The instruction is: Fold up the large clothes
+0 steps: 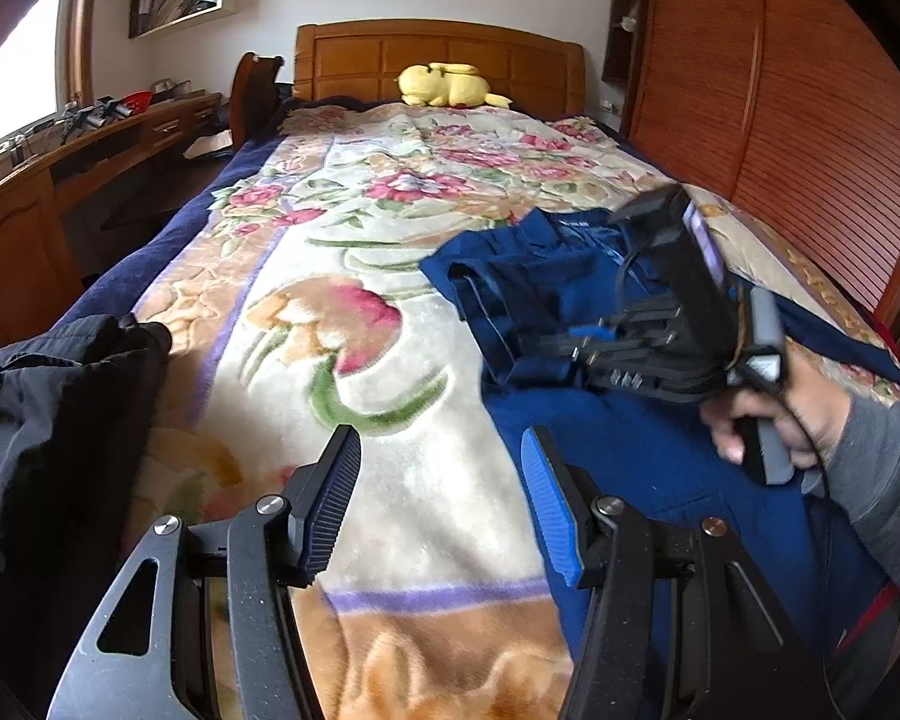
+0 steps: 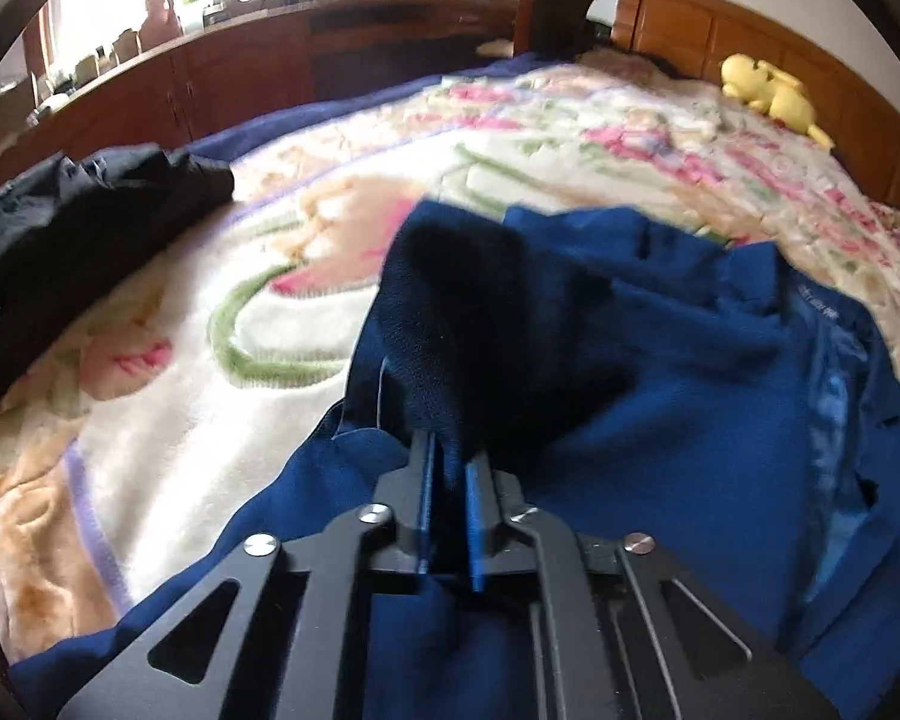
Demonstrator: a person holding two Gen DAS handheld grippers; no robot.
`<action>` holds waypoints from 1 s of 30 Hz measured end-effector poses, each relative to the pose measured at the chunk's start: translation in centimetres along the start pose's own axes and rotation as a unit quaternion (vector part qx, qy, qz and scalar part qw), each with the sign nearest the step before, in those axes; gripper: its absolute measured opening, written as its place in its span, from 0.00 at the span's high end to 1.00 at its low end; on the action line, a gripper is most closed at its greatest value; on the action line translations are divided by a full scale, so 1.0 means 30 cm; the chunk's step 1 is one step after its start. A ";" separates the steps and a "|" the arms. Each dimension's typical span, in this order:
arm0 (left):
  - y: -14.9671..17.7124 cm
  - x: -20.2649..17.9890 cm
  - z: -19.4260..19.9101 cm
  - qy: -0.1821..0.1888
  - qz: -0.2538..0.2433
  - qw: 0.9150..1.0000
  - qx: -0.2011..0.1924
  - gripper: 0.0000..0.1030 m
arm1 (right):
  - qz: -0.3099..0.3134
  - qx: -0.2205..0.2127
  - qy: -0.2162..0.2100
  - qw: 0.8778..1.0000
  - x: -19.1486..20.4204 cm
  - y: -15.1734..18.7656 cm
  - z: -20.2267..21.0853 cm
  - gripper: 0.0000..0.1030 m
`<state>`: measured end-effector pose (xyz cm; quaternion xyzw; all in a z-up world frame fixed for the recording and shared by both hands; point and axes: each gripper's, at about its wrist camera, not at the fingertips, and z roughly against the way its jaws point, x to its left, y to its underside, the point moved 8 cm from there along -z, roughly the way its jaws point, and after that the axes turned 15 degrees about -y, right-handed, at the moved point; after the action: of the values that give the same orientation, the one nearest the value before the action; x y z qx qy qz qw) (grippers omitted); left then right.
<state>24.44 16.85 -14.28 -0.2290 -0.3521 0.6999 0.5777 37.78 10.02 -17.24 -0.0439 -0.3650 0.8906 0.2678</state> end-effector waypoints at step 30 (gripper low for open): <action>-0.073 -0.384 0.089 0.090 -0.033 0.995 -0.020 0.45 | -0.205 -0.121 0.170 0.956 -0.094 0.701 0.849 0.93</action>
<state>26.54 5.25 -11.90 -0.2908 -0.3196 0.6497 0.6255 23.85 -19.79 -13.16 -0.1513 -0.4205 0.7448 0.4955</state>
